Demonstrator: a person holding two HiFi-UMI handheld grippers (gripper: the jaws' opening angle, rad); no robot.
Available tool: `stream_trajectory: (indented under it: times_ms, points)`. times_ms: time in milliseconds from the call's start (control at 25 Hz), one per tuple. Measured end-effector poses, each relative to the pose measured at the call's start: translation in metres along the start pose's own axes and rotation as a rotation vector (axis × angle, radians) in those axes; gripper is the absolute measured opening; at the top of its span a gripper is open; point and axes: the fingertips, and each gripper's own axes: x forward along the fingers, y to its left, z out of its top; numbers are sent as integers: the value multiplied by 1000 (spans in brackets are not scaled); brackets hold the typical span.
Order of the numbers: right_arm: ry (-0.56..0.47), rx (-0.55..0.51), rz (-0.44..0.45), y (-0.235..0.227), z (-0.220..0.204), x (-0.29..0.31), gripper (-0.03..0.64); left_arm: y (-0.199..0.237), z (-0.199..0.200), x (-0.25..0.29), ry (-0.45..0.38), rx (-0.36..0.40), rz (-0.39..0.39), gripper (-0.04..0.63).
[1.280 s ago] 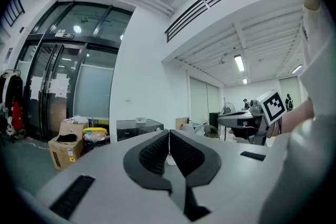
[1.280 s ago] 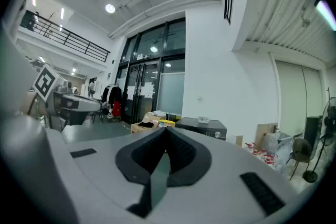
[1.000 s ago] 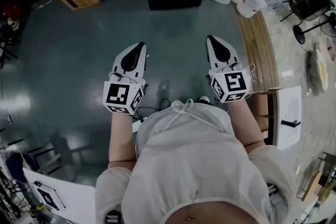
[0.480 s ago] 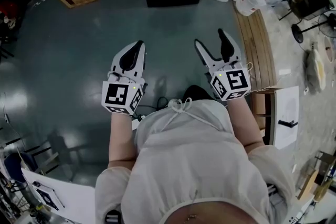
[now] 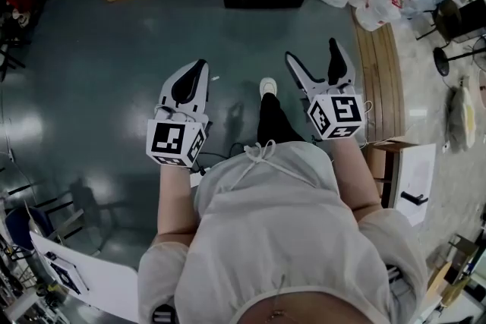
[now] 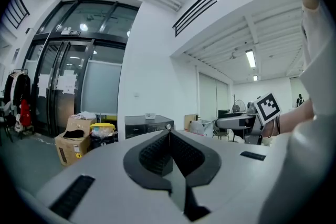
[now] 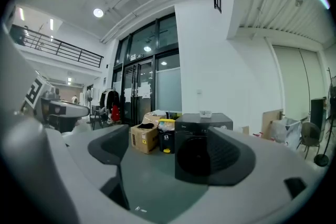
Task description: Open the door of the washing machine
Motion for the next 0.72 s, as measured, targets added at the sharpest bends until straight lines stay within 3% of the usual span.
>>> stream_trajectory:
  times_ms: [280, 720]
  points:
    - [29, 48, 35, -47, -8, 103, 466, 43, -1, 87, 31, 5, 46, 21]
    - [88, 48, 94, -147, 0, 301, 466, 127, 16, 281, 41, -5, 101, 21]
